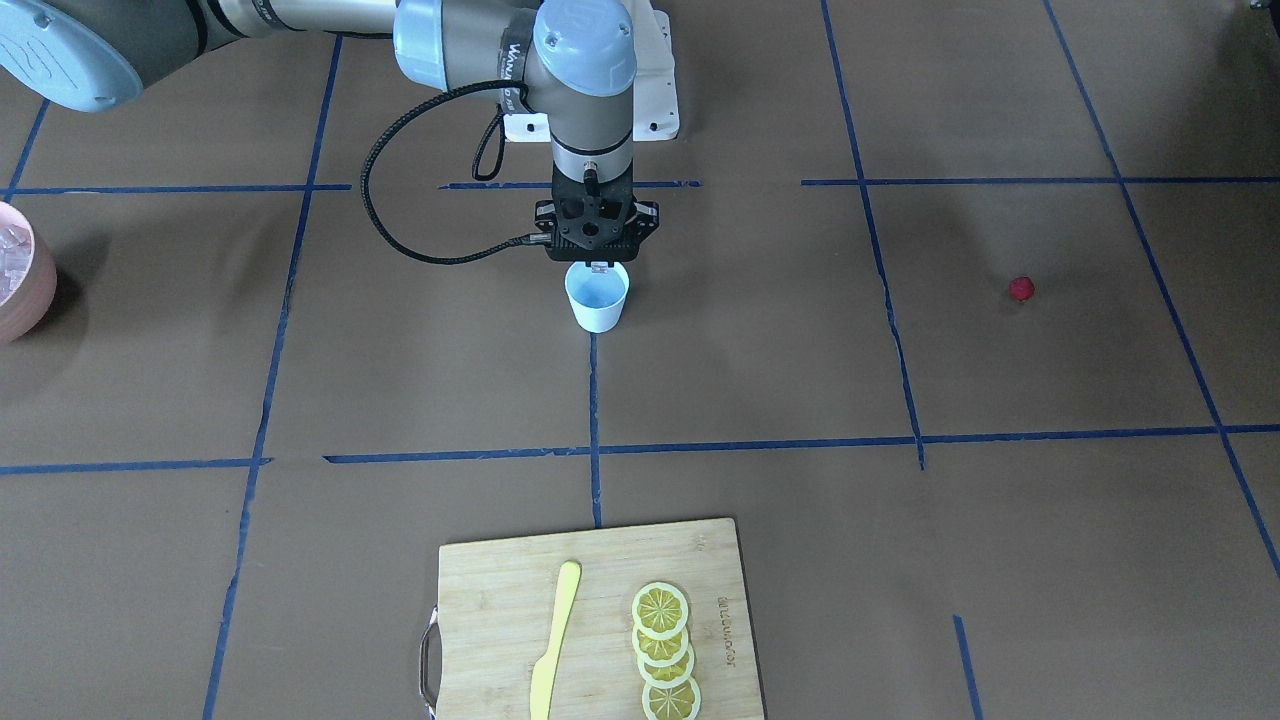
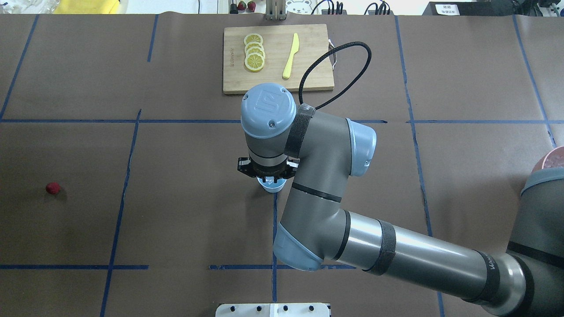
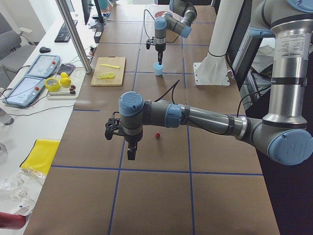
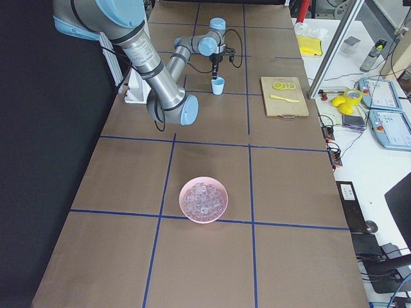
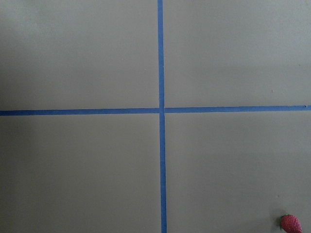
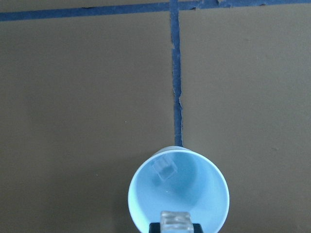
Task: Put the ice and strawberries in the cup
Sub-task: 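Open the right gripper to drop the ice cube into the cup, then move the empty right gripper back over the pink ice bowl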
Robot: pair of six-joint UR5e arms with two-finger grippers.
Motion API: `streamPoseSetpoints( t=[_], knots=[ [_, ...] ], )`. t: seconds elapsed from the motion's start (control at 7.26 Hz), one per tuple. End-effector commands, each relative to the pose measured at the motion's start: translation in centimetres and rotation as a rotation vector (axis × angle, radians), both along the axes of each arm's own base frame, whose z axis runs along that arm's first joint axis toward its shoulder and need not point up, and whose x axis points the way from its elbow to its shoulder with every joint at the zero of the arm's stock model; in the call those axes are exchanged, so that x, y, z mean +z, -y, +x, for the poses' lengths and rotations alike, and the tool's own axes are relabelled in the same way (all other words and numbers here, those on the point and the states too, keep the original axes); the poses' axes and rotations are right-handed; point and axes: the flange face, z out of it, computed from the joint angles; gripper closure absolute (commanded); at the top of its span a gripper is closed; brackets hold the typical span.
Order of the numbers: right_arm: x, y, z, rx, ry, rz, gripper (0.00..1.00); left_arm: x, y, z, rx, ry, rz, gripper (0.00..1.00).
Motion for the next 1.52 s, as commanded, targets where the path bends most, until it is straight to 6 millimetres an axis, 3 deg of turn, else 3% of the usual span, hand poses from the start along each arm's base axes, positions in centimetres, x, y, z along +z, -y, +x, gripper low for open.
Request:
streamPoseSetpoints(
  t=[0.0, 0.14, 0.41, 0.55, 0.69, 0.83, 1.1, 1.24, 1.38],
  knots=[
    [0.2, -0.1, -0.2, -0.002, -0.004, -0.002, 0.34, 0.0, 0.0, 0.0, -0.001, -0.001, 0.000, 0.00],
    [0.3, -0.1, -0.1, -0.001, -0.005, -0.001, 0.01, 0.0, 0.0, 0.0, 0.001, -0.001, 0.000, 0.00],
    [0.1, 0.3, 0.3, 0.008, 0.000, 0.005, 0.00, 0.0, 0.1, 0.0, 0.000, -0.001, 0.001, 0.00],
    [0.0, 2.1, 2.0, 0.037, -0.007, -0.006, 0.00, -0.1, 0.2, 0.0, 0.000, -0.001, 0.002, 0.00],
    [1.3, 3.5, 5.4, 0.073, -0.031, -0.023, 0.00, -0.1, 0.2, 0.5, 0.009, -0.001, 0.002, 0.00],
    [3.0, 2.7, 12.0, 0.089, -0.032, -0.022, 0.00, -0.4, 0.2, 0.6, 0.011, -0.001, 0.009, 0.00],
    [7.3, 1.2, 23.1, 0.086, -0.012, 0.084, 0.00, -0.6, 0.2, 0.6, 0.011, -0.002, 0.012, 0.00],
    [10.3, 0.1, 26.4, 0.046, -0.042, 0.127, 0.00, -0.7, 0.2, 0.6, 0.011, -0.002, 0.015, 0.00],
    [13.5, 0.2, 29.3, 0.022, -0.083, 0.151, 0.00, -0.9, 0.1, 0.6, 0.011, -0.002, 0.018, 0.00]
  ],
)
